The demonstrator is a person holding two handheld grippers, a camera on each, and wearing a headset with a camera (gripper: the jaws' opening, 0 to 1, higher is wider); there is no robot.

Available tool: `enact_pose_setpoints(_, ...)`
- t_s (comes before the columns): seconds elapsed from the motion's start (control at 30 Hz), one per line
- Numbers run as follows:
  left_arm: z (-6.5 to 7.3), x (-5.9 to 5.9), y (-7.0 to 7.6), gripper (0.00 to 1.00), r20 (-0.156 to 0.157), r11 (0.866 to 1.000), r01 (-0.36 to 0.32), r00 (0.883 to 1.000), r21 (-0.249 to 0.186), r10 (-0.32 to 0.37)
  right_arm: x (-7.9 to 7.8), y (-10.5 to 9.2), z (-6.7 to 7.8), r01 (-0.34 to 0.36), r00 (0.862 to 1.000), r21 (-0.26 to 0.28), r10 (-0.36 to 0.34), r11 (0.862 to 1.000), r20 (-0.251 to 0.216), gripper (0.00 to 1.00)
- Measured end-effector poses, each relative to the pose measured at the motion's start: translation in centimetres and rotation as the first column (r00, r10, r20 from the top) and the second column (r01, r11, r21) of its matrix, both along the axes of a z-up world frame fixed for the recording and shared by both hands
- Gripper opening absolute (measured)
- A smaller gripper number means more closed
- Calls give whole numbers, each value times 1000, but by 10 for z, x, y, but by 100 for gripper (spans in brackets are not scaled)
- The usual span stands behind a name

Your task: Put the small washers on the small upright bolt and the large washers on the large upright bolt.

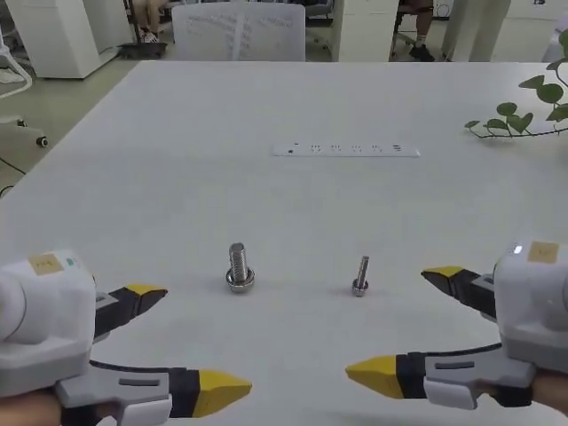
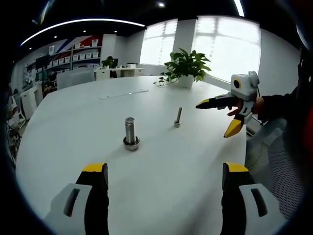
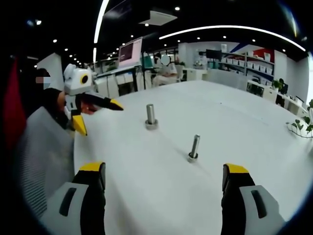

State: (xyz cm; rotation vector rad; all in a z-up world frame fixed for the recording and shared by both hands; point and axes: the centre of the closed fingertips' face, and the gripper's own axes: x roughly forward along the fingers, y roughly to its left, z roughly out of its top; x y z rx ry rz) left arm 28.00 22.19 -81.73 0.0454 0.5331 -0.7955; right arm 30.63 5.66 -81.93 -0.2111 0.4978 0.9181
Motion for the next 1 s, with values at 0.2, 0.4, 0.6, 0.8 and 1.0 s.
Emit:
enact_pose_setpoints(0.2,0,1,0,97,0,1000,2,1000,-1,-2,0,-1,1,3,1000,-5,-3,1000,3,100)
enact_pose_setpoints(0.4,1,1,0,97,5,1000,0,1000,-3,0,1,-1,1,4,1000,-6,-4,1000,7,100)
enact_pose_setpoints(0.6,2,0,0,97,6,1000,1,1000,-1,-1,0,-1,2,3,1000,-8,-3,1000,9,100)
enact_pose_setpoints(0.8,2,-1,0,97,7,1000,-2,1000,0,2,0,-1,2,4,1000,-5,-4,1000,10,100)
enact_pose_setpoints(1.0,3,-1,1,97,10,1000,-5,1000,0,5,-1,-1,3,3,1000,-4,-3,1000,12,100)
